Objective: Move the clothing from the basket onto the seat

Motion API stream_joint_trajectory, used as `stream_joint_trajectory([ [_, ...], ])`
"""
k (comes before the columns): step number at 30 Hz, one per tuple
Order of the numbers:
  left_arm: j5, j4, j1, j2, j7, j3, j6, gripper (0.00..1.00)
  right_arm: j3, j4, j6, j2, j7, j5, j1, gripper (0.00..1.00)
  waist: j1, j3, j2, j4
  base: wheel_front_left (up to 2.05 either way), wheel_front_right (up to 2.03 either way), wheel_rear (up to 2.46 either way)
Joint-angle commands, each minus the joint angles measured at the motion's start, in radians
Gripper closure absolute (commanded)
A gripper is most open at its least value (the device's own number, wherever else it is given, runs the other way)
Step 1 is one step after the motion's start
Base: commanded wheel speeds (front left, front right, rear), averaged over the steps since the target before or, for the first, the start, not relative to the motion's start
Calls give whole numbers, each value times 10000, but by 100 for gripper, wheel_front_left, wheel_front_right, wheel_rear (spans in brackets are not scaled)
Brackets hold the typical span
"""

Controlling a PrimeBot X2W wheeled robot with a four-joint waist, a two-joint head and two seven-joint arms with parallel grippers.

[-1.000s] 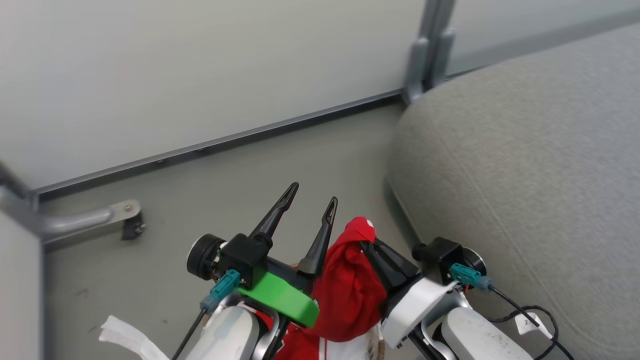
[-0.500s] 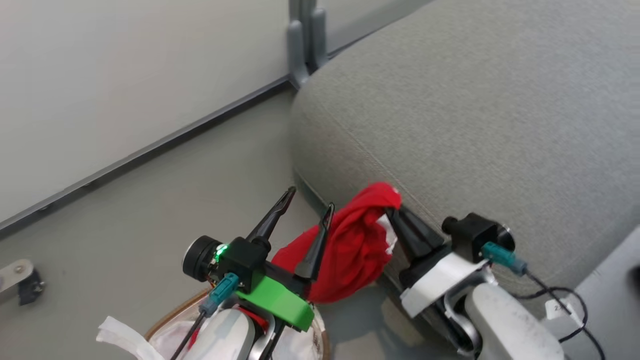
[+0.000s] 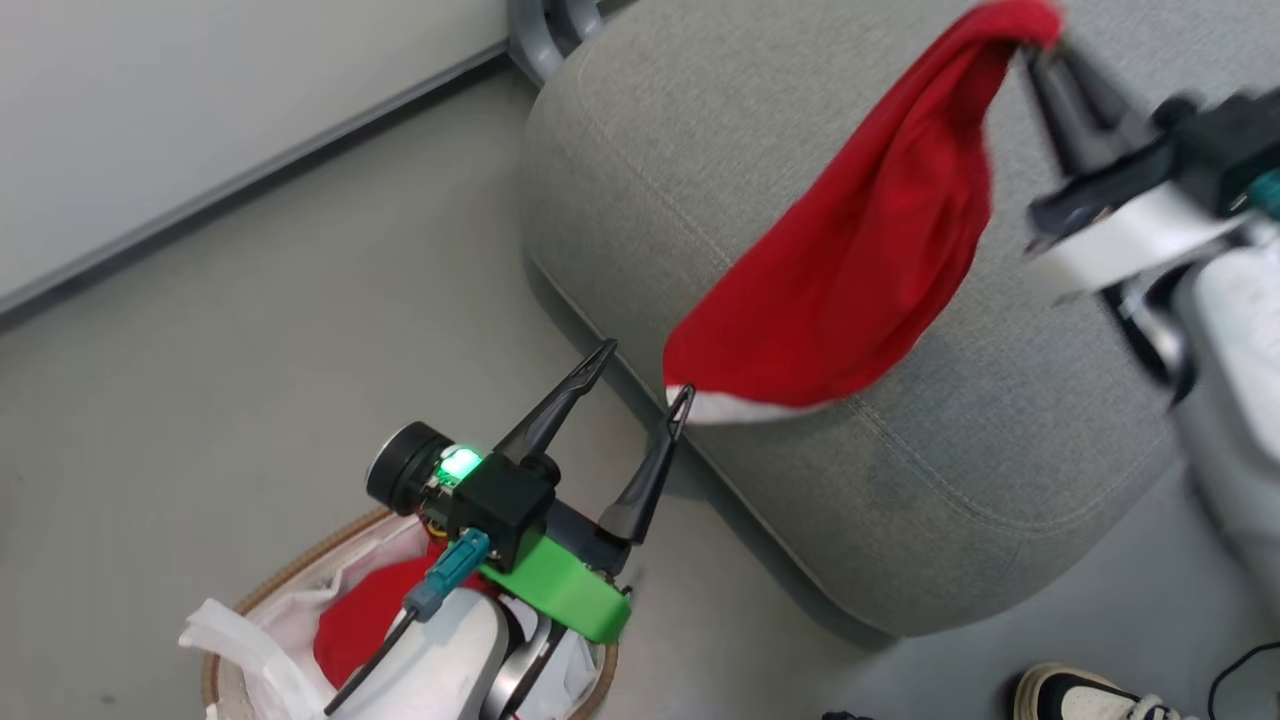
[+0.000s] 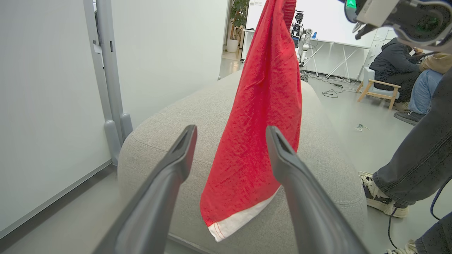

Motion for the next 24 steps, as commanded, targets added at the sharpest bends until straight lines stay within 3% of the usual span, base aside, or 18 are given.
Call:
stream_joint_trajectory([
  [1, 110, -95, -278, 146, -9, -122, -30, 0, -128, 113, -12, -281, -2, -146, -539, 100, 0, 806, -1, 362, 0, 0, 0],
  [9, -101, -220, -969, 568, -9, -742, -30, 0, -1055, 1390, -12, -1549, -1, -784, -3050, 100, 0, 2077, -1, 1112, 0, 0, 0],
  [15, -206, -114, -1333, 672, -8, -1056, -30, 0, -1997, 2747, -12, -1894, -2, -1428, -3574, 100, 0, 2737, -1, 1806, 0, 0, 0],
  [24, -207, 55, -1540, 644, -8, -913, -30, 0, -3109, 4469, -12, -988, -2, -1470, -2237, 100, 0, 3284, -1, 2459, 0, 0, 0],
])
